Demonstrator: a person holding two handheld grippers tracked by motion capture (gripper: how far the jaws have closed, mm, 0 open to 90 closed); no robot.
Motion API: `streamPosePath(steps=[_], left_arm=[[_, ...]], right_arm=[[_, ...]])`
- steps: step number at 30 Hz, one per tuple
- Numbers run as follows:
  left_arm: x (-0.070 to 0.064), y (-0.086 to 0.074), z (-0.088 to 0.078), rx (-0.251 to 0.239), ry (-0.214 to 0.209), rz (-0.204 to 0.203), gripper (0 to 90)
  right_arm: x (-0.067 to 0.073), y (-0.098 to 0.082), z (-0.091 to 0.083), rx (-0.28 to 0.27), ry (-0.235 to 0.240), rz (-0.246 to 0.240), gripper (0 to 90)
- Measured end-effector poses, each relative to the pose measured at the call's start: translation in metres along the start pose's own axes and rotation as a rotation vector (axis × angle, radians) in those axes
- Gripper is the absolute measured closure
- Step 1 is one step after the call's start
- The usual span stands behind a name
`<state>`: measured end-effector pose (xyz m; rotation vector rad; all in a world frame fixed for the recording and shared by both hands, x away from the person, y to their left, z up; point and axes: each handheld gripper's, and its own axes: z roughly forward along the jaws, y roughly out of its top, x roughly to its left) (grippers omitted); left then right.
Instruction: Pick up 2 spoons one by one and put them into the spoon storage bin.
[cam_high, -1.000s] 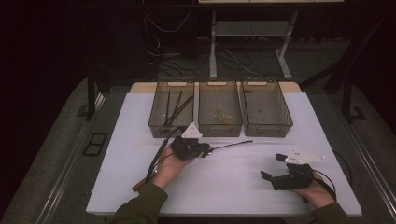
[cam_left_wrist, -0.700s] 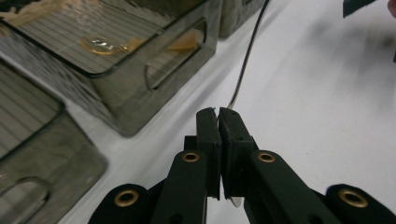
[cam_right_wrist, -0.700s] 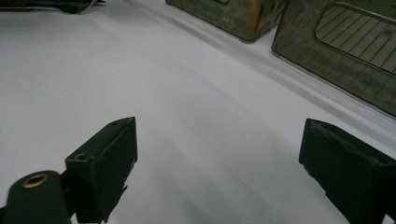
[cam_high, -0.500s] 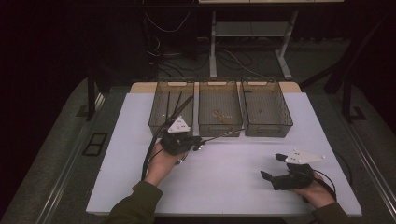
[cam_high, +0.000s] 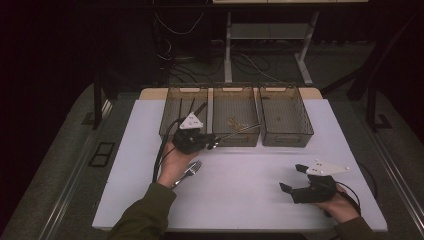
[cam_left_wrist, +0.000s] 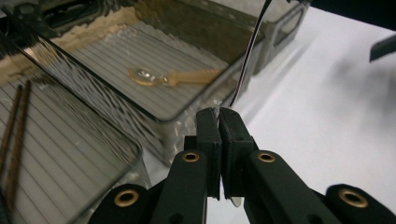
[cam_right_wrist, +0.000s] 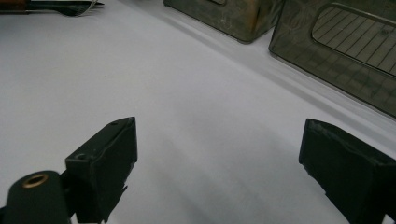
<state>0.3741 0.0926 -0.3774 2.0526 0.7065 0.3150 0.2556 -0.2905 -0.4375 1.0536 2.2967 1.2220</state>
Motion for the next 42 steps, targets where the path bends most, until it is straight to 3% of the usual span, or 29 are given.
streamPosePath(steps=[6, 8, 11, 22, 29, 37, 38, 40, 42], left_arm=[[0.009, 0.015, 0.005, -0.003, 0.031, -0.023, 87.1], [0.012, 0.02, 0.009, 0.005, 0.046, -0.014, 87.1], [0.016, 0.025, 0.016, 0.002, 0.076, -0.049, 87.0], [0.021, 0.044, 0.041, 0.054, 0.164, -0.056, 87.1], [0.027, 0.044, 0.058, 0.094, 0.21, -0.093, 87.0], [0.032, 0.04, 0.069, 0.12, 0.226, -0.125, 86.7], [0.032, 0.039, 0.07, 0.124, 0.219, -0.133, 86.3], [0.032, 0.039, 0.07, 0.124, 0.241, -0.114, 72.8], [0.031, 0.039, 0.071, 0.117, 0.234, -0.114, 69.5]], right_arm=[[0.0, 0.0, 0.0, -0.002, -0.001, 0.001, 11.7], [0.0, 0.0, 0.0, -0.004, 0.001, 0.001, 11.7], [0.0, 0.0, 0.0, -0.004, 0.001, 0.0, 11.7], [0.0, 0.0, -0.001, -0.009, 0.003, -0.001, 11.7], [0.0, 0.0, -0.002, -0.011, 0.005, -0.004, 11.7], [0.0, 0.0, -0.002, -0.012, 0.006, -0.001, 11.7], [0.0, 0.0, -0.002, -0.012, 0.006, -0.001, 11.7], [0.0, 0.0, -0.002, -0.013, 0.006, -0.004, 11.7], [0.0, 0.0, -0.002, -0.014, 0.007, -0.004, 11.7]])
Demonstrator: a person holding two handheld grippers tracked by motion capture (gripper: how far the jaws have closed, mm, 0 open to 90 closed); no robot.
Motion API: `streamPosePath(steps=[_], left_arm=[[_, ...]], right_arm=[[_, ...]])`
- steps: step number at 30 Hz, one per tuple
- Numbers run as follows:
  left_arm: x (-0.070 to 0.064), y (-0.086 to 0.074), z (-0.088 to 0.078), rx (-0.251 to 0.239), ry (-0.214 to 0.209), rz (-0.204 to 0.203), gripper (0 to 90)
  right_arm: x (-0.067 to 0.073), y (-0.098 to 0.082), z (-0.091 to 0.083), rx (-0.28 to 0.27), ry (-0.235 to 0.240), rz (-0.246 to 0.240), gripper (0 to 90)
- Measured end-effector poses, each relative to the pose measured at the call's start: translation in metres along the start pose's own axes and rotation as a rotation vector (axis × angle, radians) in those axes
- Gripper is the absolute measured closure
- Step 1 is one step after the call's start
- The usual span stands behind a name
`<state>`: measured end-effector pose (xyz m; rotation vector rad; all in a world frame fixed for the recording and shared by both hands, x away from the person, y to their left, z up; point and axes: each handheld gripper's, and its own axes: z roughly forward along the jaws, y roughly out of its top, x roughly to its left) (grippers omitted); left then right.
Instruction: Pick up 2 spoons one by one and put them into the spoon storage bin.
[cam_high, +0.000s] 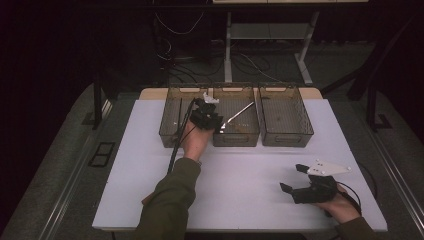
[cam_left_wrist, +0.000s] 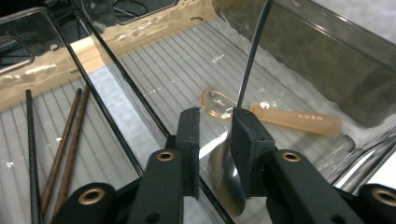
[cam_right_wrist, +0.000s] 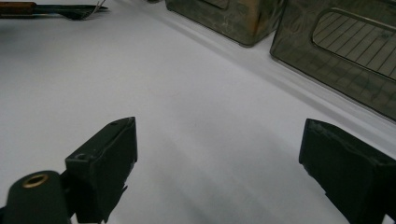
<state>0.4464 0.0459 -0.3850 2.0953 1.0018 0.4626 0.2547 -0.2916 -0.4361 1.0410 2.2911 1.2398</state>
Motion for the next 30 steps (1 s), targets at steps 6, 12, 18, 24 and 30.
streamPosePath(steps=[6, 12, 18, 24, 30], left_arm=[[-0.004, 0.001, -0.002, -0.017, -0.034, 0.015, 57.4], [-0.006, 0.001, -0.005, -0.029, -0.1, 0.041, 43.1], [-0.01, 0.003, -0.016, -0.048, -0.161, 0.076, 35.4], [-0.016, 0.001, -0.031, -0.089, -0.209, 0.106, 27.5], [-0.02, -0.007, -0.044, -0.098, -0.248, 0.121, 24.3]], right_arm=[[0.0, 0.0, 0.0, 0.002, 0.0, -0.001, 11.7], [0.0, 0.0, 0.0, 0.001, 0.0, -0.002, 11.7], [0.0, 0.0, 0.0, 0.0, 0.001, -0.001, 11.7], [0.0, 0.0, 0.0, -0.002, -0.002, 0.003, 11.7], [0.0, 0.0, 0.0, -0.005, -0.005, 0.008, 11.7]])
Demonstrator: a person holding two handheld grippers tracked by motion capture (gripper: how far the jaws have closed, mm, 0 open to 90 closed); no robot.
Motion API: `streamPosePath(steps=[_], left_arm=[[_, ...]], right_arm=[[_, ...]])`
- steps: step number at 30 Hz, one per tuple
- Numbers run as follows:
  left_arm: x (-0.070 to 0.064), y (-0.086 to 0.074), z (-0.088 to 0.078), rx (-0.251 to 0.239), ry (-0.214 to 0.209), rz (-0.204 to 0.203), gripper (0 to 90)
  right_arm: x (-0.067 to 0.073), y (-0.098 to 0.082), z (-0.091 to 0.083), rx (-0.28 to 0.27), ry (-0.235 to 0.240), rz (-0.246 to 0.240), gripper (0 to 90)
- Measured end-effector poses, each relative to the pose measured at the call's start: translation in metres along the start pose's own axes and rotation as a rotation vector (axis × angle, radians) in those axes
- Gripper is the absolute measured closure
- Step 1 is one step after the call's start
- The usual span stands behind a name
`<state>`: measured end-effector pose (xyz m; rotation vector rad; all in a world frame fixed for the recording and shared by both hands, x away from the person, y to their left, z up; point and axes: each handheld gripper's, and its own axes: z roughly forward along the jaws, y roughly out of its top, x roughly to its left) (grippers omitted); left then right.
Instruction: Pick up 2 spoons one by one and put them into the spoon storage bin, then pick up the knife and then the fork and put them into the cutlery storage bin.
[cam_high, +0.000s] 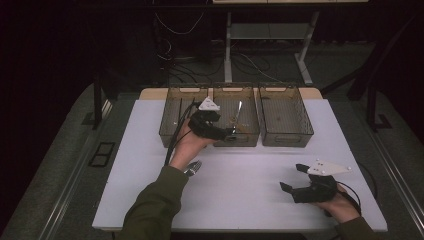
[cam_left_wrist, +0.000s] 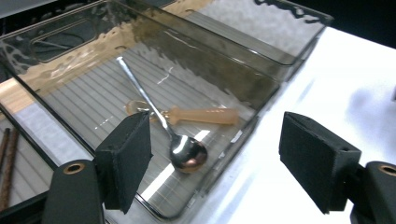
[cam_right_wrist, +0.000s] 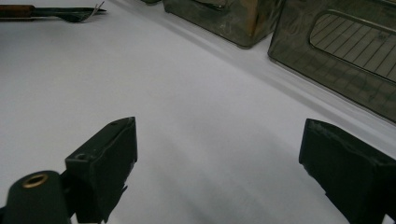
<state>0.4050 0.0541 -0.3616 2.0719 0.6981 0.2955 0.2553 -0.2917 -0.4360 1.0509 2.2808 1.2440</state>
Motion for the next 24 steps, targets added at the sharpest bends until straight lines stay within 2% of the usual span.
streamPosePath(steps=[4, 10, 11, 18, 19, 24], left_arm=[[-0.004, -0.004, -0.009, -0.018, -0.017, 0.008, 23.1], [-0.01, -0.013, -0.022, -0.02, -0.027, 0.022, 21.4], [-0.009, -0.014, -0.025, -0.011, -0.028, 0.036, 21.0], [-0.014, -0.031, -0.038, -0.024, -0.043, 0.014, 17.2], [-0.015, -0.035, -0.04, -0.025, -0.045, 0.012, 16.8], [-0.016, -0.051, -0.049, -0.02, -0.047, 0.011, 15.3]], right_arm=[[0.0, 0.0, 0.0, -0.001, 0.0, 0.002, 11.7], [0.0, 0.0, -0.001, -0.005, -0.003, 0.001, 11.6], [0.0, 0.0, -0.001, -0.004, -0.005, 0.003, 11.7], [-0.001, 0.0, 0.0, -0.002, -0.003, 0.008, 11.7], [0.0, -0.001, 0.0, 0.006, 0.003, 0.022, 11.7], [0.0, -0.001, 0.001, -0.01, 0.017, 0.025, 11.6]])
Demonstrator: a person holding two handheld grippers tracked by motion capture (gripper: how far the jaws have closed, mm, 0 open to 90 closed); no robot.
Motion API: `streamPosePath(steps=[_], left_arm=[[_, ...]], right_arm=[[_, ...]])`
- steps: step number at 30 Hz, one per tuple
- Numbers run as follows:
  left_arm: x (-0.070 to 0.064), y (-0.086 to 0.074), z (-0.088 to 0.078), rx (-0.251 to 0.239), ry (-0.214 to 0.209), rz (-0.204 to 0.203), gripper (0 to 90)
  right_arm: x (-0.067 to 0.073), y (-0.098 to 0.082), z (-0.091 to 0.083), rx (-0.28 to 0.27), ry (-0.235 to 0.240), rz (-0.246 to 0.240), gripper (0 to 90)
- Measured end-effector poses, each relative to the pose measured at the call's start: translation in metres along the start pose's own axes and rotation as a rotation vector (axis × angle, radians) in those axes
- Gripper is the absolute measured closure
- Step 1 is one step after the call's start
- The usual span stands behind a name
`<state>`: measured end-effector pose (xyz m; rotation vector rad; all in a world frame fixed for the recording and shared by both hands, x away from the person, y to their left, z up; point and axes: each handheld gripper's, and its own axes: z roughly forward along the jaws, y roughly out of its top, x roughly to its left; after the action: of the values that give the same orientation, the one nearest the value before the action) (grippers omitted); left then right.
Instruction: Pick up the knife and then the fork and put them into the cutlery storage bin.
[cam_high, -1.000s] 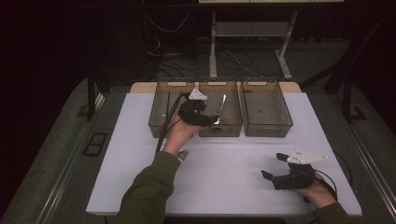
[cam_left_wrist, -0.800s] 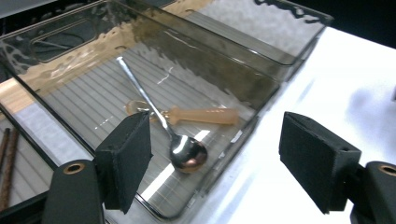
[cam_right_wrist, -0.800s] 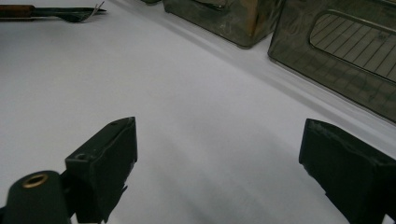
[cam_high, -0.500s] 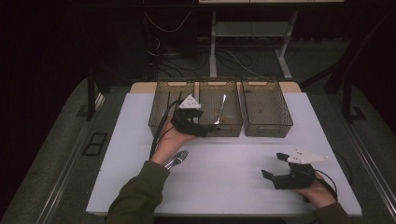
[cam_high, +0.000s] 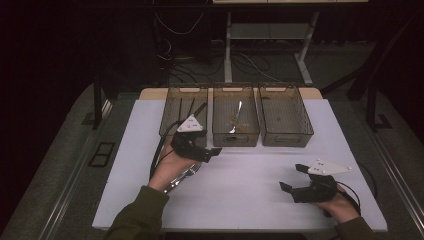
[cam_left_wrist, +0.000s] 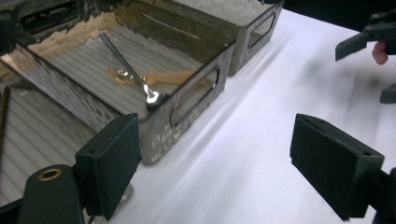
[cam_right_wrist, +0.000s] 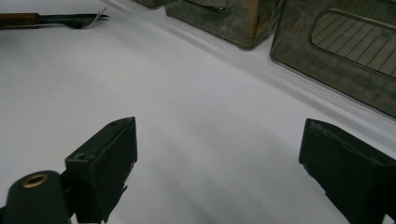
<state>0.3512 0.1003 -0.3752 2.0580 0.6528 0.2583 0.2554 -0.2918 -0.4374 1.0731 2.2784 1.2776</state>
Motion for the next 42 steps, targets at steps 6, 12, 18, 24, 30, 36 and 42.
streamPosePath(steps=[6, 12, 18, 24, 30, 36, 42], left_arm=[[-0.003, -0.018, -0.01, -0.002, 0.003, -0.013, 15.0], [-0.009, -0.033, -0.022, 0.004, 0.003, -0.002, 14.2], [-0.014, -0.045, -0.035, 0.0, 0.007, -0.002, 14.1], [-0.013, -0.06, -0.048, 0.022, 0.032, -0.003, 14.3], [-0.011, -0.073, -0.063, 0.025, 0.052, -0.018, 15.5], [-0.009, -0.088, -0.081, 0.024, 0.071, -0.036, 20.9], [-0.007, -0.103, -0.094, 0.05, 0.076, -0.052, 32.5]], right_arm=[[0.001, -0.002, 0.005, 0.013, 0.02, 0.0, 11.6], [0.003, -0.001, 0.006, 0.015, 0.025, -0.009, 11.6], [0.002, -0.001, 0.005, 0.011, 0.019, -0.006, 11.6], [0.002, -0.001, 0.005, 0.014, 0.018, -0.015, 11.6], [0.003, -0.001, 0.005, 0.017, 0.018, -0.015, 11.6], [0.002, -0.001, 0.005, 0.016, 0.014, -0.018, 11.7], [0.003, -0.001, 0.005, 0.021, 0.014, -0.013, 11.6]])
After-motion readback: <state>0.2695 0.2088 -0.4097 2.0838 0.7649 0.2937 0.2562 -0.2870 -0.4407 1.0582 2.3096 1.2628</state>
